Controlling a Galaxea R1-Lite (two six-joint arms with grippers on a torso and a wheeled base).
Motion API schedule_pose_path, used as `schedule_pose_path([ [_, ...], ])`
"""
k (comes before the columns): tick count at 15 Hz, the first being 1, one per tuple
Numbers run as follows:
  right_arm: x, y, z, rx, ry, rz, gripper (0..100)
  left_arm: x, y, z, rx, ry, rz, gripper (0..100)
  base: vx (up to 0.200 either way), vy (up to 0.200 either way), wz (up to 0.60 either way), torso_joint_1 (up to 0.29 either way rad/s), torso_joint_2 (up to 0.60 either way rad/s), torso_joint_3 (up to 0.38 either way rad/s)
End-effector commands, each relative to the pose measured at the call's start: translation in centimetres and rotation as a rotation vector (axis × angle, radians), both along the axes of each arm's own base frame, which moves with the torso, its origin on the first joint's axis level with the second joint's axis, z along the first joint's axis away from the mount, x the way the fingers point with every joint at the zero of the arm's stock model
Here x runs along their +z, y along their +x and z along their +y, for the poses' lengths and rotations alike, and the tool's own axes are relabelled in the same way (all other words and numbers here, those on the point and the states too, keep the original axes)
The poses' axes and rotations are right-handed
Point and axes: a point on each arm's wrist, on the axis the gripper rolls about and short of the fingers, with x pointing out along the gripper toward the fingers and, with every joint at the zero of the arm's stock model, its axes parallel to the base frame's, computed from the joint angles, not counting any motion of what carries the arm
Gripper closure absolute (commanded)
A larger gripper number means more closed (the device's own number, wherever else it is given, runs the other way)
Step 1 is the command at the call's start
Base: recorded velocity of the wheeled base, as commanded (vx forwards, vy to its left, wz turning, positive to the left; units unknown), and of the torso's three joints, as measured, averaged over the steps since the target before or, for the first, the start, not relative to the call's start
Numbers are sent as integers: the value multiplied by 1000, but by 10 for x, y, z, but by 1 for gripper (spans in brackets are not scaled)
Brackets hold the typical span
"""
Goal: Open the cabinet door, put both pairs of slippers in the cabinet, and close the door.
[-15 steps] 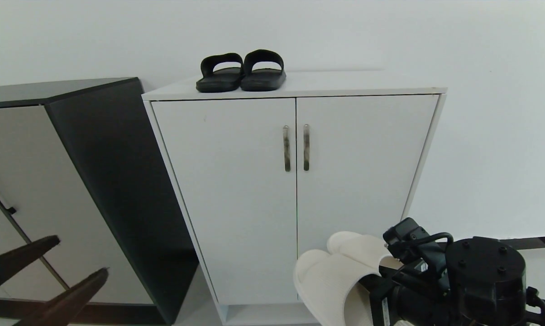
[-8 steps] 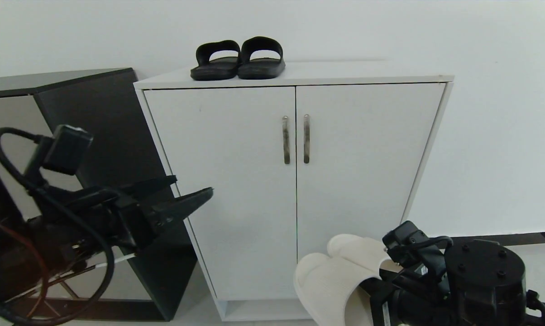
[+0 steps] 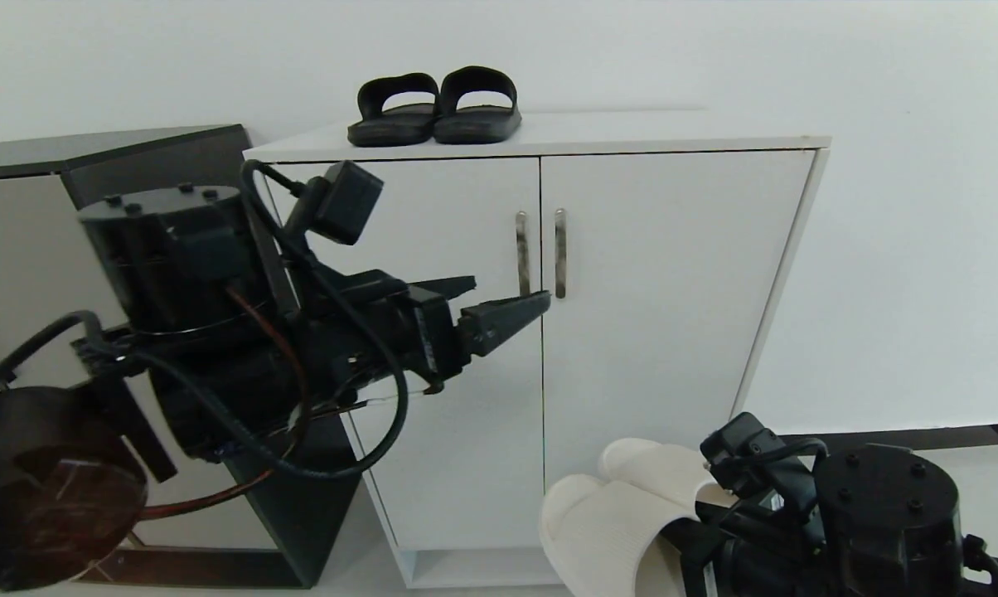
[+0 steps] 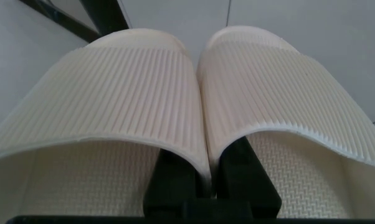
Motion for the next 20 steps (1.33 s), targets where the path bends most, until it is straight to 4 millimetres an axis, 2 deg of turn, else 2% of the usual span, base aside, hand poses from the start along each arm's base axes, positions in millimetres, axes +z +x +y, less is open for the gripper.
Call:
schedule_pose_path([
  [1, -1, 0, 0, 10, 1, 5, 100, -9, 20, -32, -53, 15, 26, 0, 0, 0, 0, 0, 0, 0],
  [4, -2, -1, -1, 15, -4, 11, 100, 1, 44, -52, -109, -23, 8, 0, 0, 0, 0, 0, 0, 0],
  [9, -9, 0, 1, 14, -24, 28, 100, 21, 50, -57, -318, -38, 73, 0, 0, 0, 0, 0, 0, 0],
  [11, -10, 1, 2, 16, -27, 30, 100, 20, 69, -62, -280, -60, 84, 0, 0, 0, 0, 0, 0, 0],
  [12, -10, 0, 3, 19, -28, 31, 100, 14, 81, -61, -217, -58, 87, 0, 0, 0, 0, 0, 0, 0],
  [14, -10, 0, 3, 26, -25, 32, 100, 12, 92, -54, -174, -59, 86, 0, 0, 0, 0, 0, 0, 0],
  [17, -10, 0, 3, 30, -27, 32, 100, 13, 98, -42, -122, -60, 83, 0, 0, 0, 0, 0, 0, 0],
  [20, -11, 0, 4, 30, -32, 36, 100, 9, 104, -45, -120, -57, 90, 0, 0, 0, 0, 0, 0, 0],
])
